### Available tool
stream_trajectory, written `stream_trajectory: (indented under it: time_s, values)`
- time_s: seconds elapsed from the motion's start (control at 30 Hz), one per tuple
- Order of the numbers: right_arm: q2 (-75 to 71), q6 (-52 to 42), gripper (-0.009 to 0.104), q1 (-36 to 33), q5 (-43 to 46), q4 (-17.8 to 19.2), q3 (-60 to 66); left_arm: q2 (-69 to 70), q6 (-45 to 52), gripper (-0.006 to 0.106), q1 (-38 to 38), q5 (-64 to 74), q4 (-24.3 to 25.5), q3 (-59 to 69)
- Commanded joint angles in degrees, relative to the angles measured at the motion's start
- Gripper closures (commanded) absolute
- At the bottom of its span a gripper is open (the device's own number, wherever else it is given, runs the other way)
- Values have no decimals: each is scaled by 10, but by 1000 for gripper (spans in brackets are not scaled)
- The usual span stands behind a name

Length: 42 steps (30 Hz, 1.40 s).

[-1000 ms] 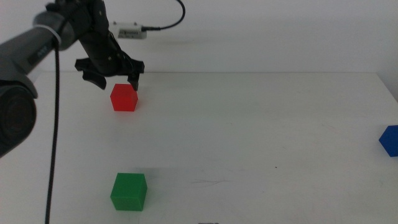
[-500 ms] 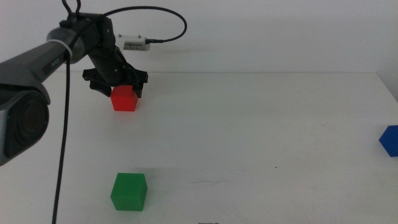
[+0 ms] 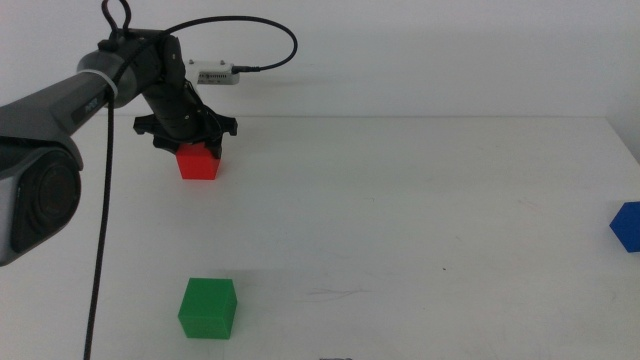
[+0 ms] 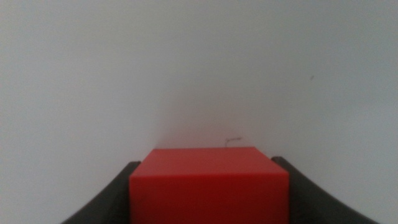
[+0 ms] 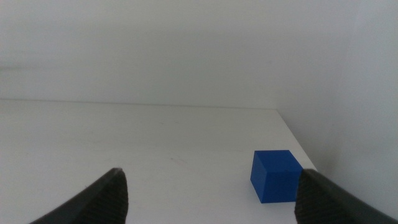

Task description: Stack red cubes first, then green, then blue cubes in a specific spot.

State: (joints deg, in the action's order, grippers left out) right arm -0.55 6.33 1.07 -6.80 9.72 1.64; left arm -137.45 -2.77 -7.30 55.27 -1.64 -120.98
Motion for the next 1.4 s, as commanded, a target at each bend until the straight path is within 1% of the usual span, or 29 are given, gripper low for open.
stream_trajectory:
  time_s: [0.0, 0.13, 0.17, 0.23, 0.3, 0.43, 0.53, 0.63, 0.77, 0.93, 1.07, 1.2, 1.3, 1.37]
  values:
    - [-13, -3, 1, 4, 46, 8, -10, 44, -7, 75, 1, 13, -6, -17]
    - [-13, -3, 1, 4, 46, 9, -10, 67, -9, 99, 1, 38, -8, -17]
    - [-13, -3, 1, 4, 46, 9, -10, 79, -14, 102, 1, 40, -9, -15]
    - [-13, -3, 1, 4, 46, 9, -10, 108, -36, 102, -7, 44, -9, -2]
    - [-13, -3, 1, 4, 46, 9, -10, 148, -67, 102, -21, 46, 16, 26]
    - [-13, -3, 1, 4, 46, 9, -10, 238, -140, 102, -55, 12, 75, 133]
    - [-13, -3, 1, 4, 46, 9, -10, 303, -198, 102, -92, -23, 101, 231]
    - [-13, -3, 1, 4, 46, 9, -10, 350, -255, 102, -135, -39, 121, 295]
    - [-13, -3, 1, 4, 46, 9, -10, 377, -306, 102, -204, -25, 128, 338]
    - [-13, -3, 1, 4, 46, 9, -10, 365, -376, 102, -287, -12, 151, 340]
    - [-13, -3, 1, 4, 46, 9, -10, 346, -429, 102, -333, -15, 160, 340]
    - [-13, -3, 1, 4, 46, 9, -10, 325, -434, 102, -355, -40, 162, 340]
    - [-13, -3, 1, 4, 46, 9, -10, 305, -434, 102, -355, -63, 146, 340]
    - [-13, -3, 1, 4, 46, 9, -10, 292, -434, 102, -355, -77, 144, 340]
